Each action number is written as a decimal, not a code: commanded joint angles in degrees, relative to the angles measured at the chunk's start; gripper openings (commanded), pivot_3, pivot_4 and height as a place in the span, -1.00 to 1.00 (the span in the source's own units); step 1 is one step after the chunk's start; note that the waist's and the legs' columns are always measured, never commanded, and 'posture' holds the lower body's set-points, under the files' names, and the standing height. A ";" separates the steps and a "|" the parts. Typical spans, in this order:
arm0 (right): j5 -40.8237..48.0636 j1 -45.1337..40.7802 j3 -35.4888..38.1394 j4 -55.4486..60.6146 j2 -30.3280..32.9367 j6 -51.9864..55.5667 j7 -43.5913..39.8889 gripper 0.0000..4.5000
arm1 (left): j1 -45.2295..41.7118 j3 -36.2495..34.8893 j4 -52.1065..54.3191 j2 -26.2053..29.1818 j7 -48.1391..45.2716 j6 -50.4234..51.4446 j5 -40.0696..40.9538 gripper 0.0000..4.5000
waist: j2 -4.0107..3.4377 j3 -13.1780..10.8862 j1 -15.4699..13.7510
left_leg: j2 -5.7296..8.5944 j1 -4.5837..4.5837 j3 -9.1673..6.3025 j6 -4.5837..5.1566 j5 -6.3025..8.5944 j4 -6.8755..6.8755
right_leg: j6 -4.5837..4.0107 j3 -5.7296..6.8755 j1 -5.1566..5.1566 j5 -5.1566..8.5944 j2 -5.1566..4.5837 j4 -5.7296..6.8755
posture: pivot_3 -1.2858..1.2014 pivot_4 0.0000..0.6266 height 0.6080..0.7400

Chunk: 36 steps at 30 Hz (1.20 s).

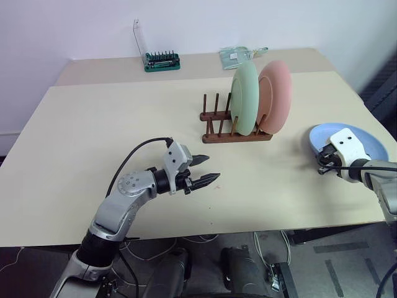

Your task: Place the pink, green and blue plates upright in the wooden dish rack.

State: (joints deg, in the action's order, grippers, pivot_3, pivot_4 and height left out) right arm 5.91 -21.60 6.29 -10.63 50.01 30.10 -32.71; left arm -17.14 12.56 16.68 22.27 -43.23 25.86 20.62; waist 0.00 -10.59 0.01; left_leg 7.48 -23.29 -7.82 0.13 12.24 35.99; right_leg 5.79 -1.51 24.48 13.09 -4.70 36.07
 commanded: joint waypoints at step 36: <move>52.41 -34.69 11.45 8.99 -47.11 20.50 30.04 -0.99 | 6.68 -14.11 0.50 0.91 11.83 -7.66 -3.71 0.33 | -0.02 0.03 0.99 | -0.08 -0.09 -0.07 -0.11 -0.05 -0.47 | -0.01 -0.01 0.51 -0.19 0.08 0.15 | 0.03 -0.52 1.00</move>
State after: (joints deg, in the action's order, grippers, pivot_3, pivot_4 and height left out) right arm 55.94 -55.13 16.29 -1.68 4.08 50.55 -4.73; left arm -10.20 -1.21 14.91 23.04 -31.40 18.52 16.48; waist -0.03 -10.56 1.00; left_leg 7.39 -23.38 -7.89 0.01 12.19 35.51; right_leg 5.77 -1.52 24.99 12.90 -4.61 36.22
